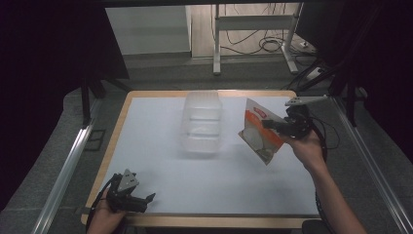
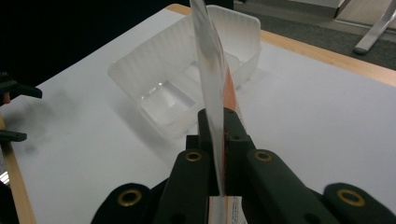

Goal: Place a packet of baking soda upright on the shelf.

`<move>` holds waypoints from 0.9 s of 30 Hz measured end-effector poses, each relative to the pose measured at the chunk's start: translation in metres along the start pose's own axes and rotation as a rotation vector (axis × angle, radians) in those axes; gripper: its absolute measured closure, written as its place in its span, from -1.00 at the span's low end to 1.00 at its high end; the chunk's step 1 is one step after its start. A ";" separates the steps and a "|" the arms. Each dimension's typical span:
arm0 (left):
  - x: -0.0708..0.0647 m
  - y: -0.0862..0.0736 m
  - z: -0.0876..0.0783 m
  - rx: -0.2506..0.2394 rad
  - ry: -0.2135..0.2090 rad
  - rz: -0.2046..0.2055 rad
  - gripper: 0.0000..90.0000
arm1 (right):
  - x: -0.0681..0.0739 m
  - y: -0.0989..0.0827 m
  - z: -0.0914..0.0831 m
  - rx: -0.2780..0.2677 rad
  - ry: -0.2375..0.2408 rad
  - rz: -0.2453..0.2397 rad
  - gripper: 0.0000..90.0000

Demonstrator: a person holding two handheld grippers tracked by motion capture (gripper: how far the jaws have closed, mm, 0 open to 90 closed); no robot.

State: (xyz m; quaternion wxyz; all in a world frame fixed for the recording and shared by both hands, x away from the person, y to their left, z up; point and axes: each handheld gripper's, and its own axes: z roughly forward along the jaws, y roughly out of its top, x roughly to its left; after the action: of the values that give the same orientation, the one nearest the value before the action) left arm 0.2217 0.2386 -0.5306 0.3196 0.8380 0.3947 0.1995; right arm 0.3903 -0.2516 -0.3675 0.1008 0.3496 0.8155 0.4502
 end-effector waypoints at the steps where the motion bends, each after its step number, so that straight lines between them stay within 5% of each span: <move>1: 0.000 0.000 0.000 0.000 0.000 0.001 -0.95 | 0.001 0.002 0.001 0.001 0.002 -0.004 0.97; 27: 0.001 0.000 0.000 -0.001 -0.005 0.002 -0.95 | 0.022 0.066 0.060 0.021 0.080 -0.104 0.97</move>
State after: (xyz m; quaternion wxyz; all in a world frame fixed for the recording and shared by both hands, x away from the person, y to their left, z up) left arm 0.2218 0.2393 -0.5306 0.3207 0.8387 0.3931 0.1979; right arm 0.4344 -0.1746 -0.3455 0.0876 0.2895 0.8404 0.4497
